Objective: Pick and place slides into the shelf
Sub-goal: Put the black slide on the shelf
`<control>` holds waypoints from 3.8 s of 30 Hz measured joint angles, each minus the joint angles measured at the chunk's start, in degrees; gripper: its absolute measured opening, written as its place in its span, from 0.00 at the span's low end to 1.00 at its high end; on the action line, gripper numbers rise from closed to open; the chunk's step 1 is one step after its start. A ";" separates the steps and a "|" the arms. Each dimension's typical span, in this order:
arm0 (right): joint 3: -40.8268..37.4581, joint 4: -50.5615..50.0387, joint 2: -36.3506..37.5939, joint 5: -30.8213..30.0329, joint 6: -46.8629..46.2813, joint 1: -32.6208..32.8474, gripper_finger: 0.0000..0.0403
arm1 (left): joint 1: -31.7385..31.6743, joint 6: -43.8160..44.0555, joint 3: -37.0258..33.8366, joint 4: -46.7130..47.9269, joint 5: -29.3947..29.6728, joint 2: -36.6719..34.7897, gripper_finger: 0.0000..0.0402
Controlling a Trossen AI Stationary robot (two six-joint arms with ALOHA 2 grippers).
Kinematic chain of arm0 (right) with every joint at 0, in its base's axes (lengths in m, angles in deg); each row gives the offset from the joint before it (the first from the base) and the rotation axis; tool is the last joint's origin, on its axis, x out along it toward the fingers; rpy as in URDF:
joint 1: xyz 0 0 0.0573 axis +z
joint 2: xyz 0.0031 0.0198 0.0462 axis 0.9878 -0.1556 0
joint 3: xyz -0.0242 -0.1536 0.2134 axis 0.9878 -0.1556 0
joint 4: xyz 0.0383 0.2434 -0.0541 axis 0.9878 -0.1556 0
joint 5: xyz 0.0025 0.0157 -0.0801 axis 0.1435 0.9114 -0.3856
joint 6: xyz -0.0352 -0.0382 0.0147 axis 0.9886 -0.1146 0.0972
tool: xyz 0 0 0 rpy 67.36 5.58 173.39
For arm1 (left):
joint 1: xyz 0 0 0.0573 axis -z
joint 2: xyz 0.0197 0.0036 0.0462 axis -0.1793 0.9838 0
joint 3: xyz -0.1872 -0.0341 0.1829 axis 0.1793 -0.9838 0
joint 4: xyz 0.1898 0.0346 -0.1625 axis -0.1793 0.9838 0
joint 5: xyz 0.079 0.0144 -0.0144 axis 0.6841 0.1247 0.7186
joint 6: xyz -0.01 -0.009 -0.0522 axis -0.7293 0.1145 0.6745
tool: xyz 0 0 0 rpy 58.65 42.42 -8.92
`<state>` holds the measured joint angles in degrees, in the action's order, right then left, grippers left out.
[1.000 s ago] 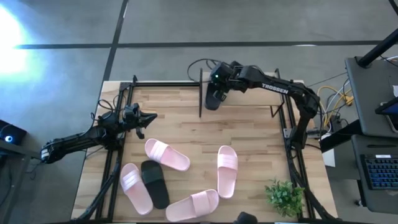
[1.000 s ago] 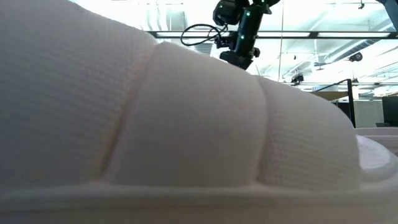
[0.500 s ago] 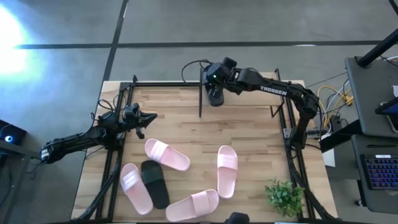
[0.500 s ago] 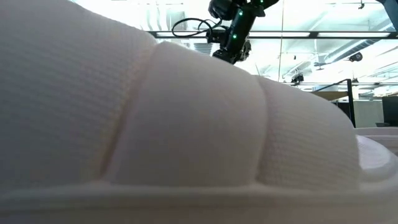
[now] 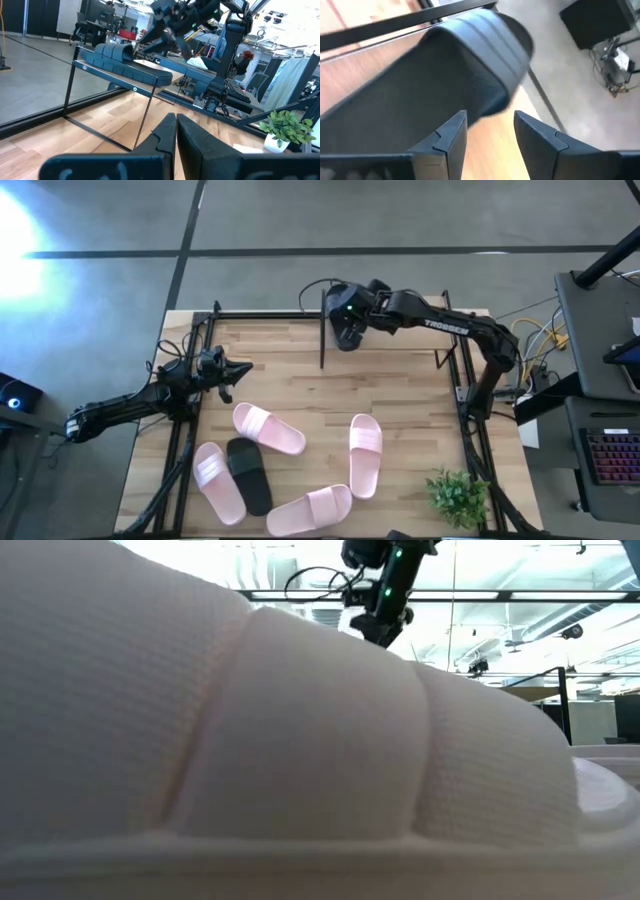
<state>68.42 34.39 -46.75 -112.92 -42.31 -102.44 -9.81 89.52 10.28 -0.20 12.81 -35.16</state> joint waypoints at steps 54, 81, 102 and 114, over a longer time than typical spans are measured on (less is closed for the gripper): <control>0.00 -0.22 -3.81 28.73 -25.58 -10.25 0.03 | -0.01 0.02 0.00 0.00 -0.02 0.04 0.00; 0.00 -1.09 14.02 13.83 -4.68 8.54 0.03 | 0.00 9.47 0.00 -8.30 -1.43 0.20 0.00; 0.04 4.95 18.50 -2.81 -18.60 26.87 0.03 | 0.47 19.40 20.95 -29.09 -15.37 8.26 0.00; -0.46 -0.35 16.18 -8.42 -31.61 31.02 0.03 | 12.55 7.32 47.49 25.58 -17.13 29.43 0.00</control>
<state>67.96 34.04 -30.57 -121.34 -73.92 -71.42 2.75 96.84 57.77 25.38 -4.33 -5.73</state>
